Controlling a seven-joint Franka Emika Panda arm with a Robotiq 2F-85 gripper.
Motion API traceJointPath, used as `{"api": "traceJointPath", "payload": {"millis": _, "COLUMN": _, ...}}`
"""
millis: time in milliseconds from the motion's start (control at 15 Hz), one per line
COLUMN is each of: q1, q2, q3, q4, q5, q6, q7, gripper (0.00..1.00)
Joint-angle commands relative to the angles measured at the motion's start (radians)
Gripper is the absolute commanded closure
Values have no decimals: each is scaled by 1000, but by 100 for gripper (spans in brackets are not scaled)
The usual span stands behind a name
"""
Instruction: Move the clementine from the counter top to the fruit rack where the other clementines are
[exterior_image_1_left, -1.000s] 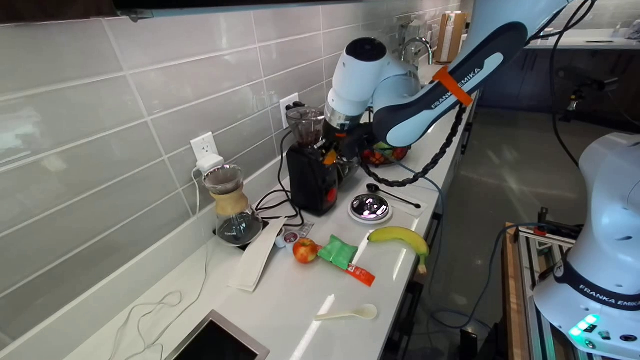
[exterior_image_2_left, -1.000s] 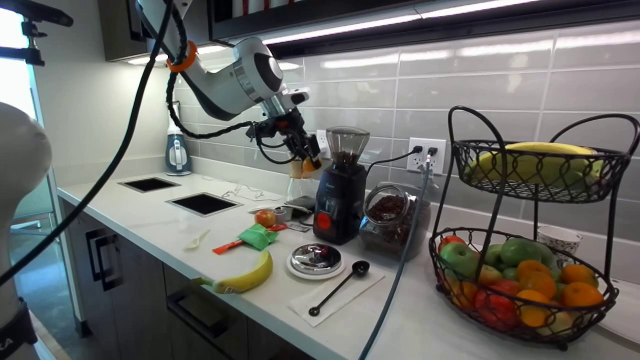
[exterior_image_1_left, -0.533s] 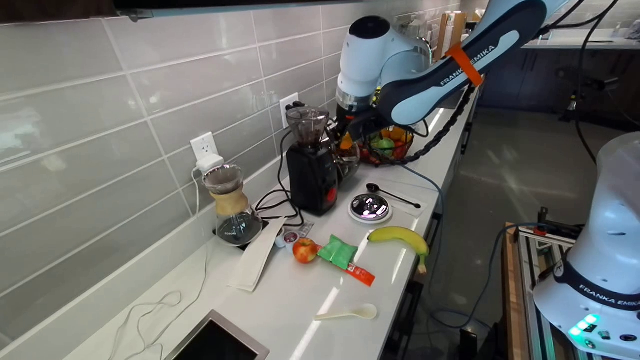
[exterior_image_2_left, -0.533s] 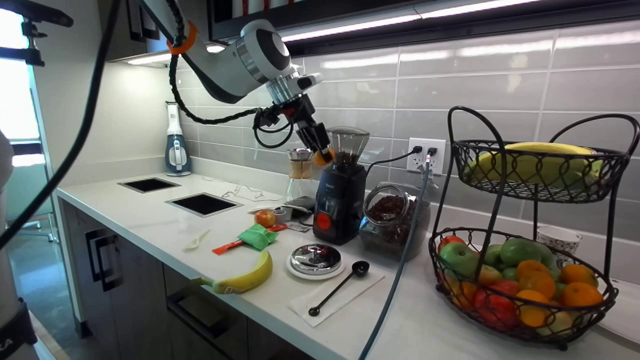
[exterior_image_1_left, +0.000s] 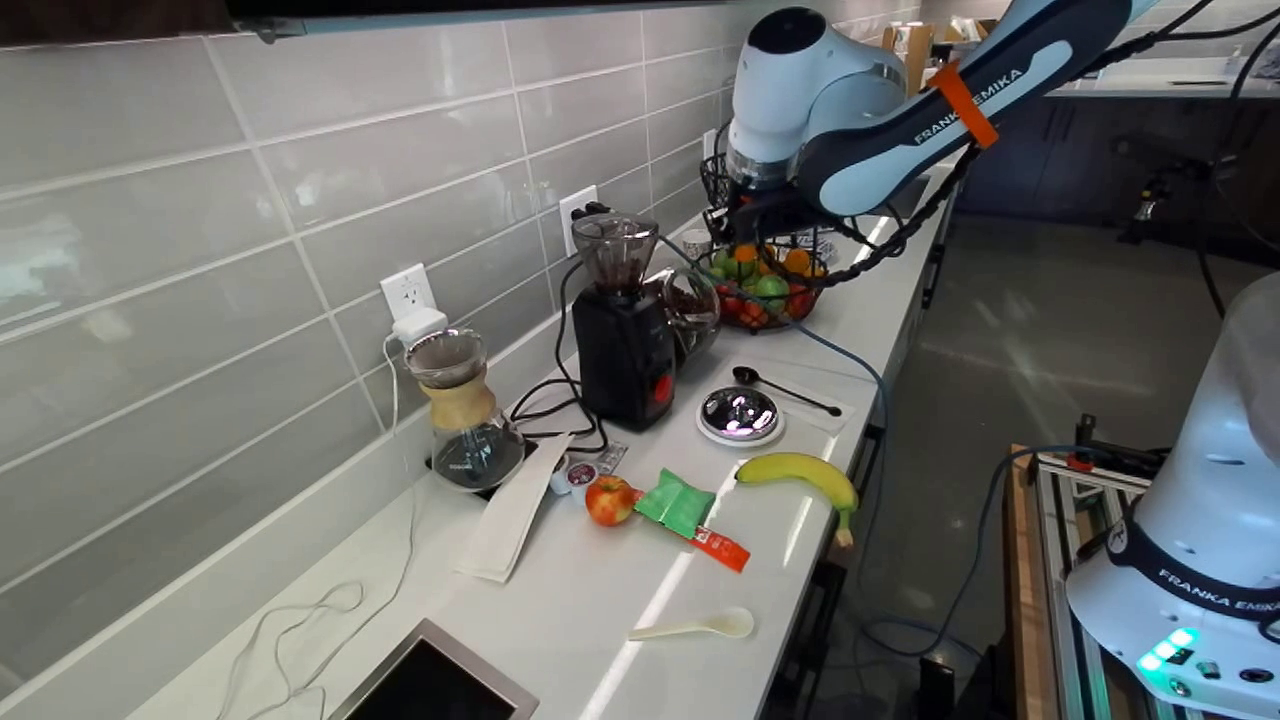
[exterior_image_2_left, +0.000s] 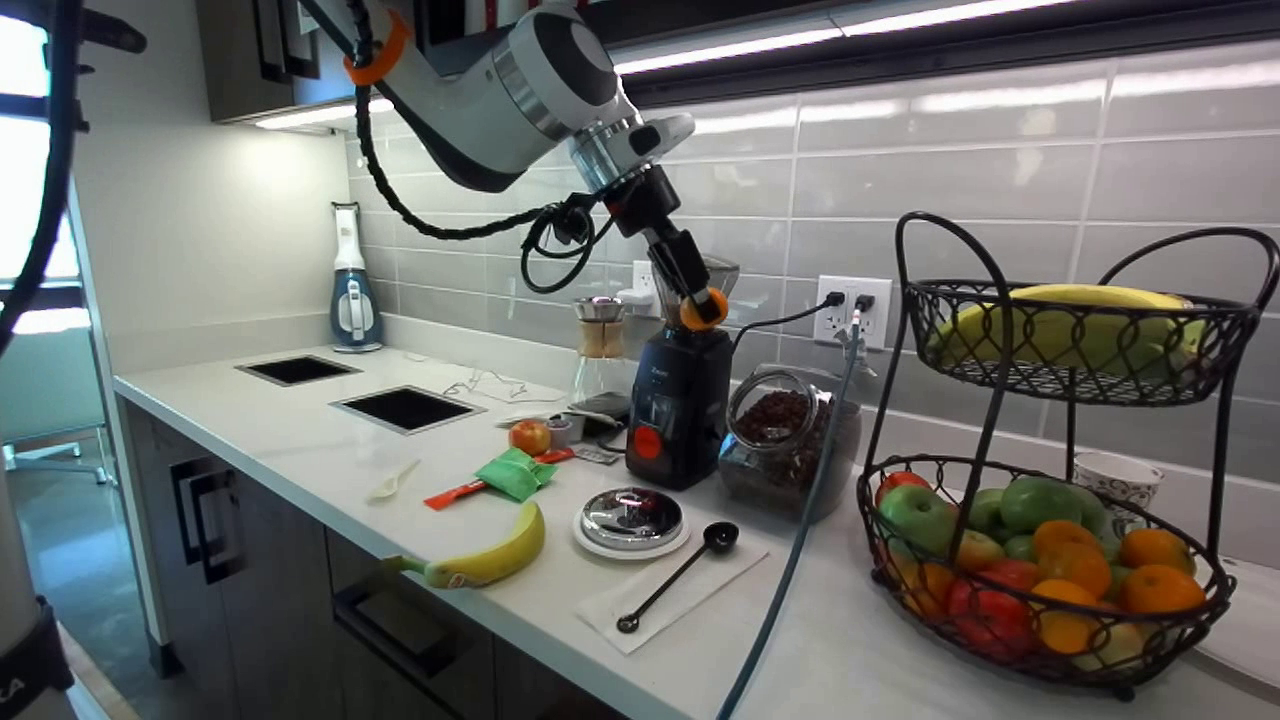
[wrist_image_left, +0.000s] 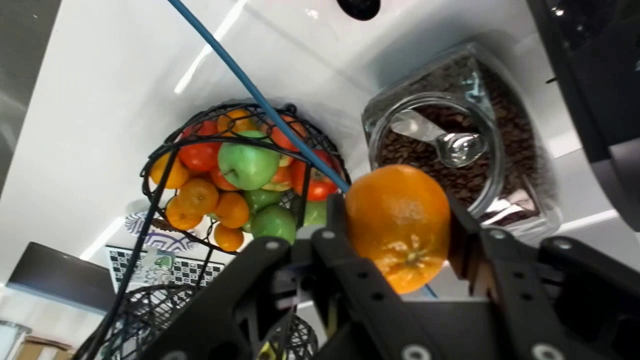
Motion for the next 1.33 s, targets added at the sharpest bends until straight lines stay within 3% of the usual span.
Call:
{"api": "traceJointPath", "payload": {"millis": 0, "q1": -75, "q2": -11, "q3": 1, "q4": -46, "q5": -30, "q6": 6, "q7": 78, "gripper": 77}}
{"api": "traceJointPath", "payload": {"millis": 133, "q1": -100, "q2": -5, "q3": 5, "q4": -47, "q5": -33, "q6": -13, "q7": 146, "gripper": 77}}
{"api": "traceJointPath", "payload": {"millis": 200, "q1": -92, "q2": 2, "q3": 6, "q4": -29, "q5": 3, "q6": -1, "q7": 60, "gripper": 52}}
{"api": "traceJointPath", "payload": {"millis": 1133, "q1": -104, "q2": 3, "q3": 7, "q4": -37, "q5": -1, "q6": -1, "q7": 108, "gripper": 52}}
{"api": "traceJointPath", "payload": {"millis": 1200, "q1": -106, "q2": 6, "q3": 6, "q4": -35, "q5": -1, "q6": 2, "q7": 113, "gripper": 77}}
{"api": "traceJointPath", "payload": {"millis": 1267, "q1": -108, "q2": 12, "q3": 4, "q4": -31, "q5": -1, "q6": 5, "q7": 113, "gripper": 77}}
